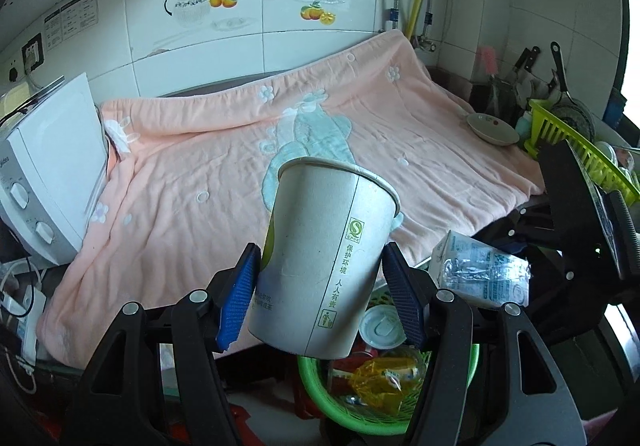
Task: Collect trash
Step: 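Release the milk carton into the green basket with the right tool while the left tool carries the cup, then lower the white paper cup into the green basket and open the left tool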
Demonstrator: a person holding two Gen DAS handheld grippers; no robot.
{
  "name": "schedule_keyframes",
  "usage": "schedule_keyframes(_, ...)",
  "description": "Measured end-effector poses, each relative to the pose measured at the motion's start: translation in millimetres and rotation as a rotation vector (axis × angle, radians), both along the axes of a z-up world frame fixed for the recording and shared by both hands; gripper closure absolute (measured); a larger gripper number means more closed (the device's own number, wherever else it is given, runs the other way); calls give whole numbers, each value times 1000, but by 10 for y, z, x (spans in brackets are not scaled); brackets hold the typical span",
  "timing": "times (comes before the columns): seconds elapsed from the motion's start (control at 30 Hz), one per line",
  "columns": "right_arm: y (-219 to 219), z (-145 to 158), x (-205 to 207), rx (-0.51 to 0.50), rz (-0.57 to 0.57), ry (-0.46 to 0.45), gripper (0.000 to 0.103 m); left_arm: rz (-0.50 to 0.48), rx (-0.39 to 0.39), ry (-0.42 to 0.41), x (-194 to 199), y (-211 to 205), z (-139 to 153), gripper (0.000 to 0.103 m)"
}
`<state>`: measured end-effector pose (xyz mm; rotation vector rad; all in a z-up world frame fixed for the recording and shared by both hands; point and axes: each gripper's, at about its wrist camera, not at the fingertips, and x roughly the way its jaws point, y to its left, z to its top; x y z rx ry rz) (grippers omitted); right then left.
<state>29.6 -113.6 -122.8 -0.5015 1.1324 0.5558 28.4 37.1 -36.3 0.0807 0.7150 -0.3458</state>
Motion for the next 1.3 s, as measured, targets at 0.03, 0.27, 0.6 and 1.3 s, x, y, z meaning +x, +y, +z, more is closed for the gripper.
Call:
schedule_keyframes(0.03, 5, -17, -22, -3, 1, 4, 41, -1, -3, 2, -38, -6, -12, 41)
schedule_keyframes(0.27, 12, -58, -132, -4, -6, 3, 41, 3, -7, -2, -277, -49, -55, 41)
schedule_keyframes(0.6, -12, -88, -201, 0, -39, 0, 34, 17, -36, 16, -451, 18, -139, 41)
schedule_keyframes(1.3, -259, 156, -460, -11, -140, -72, 18, -54, -3, 101, -469, -248, -488, 41)
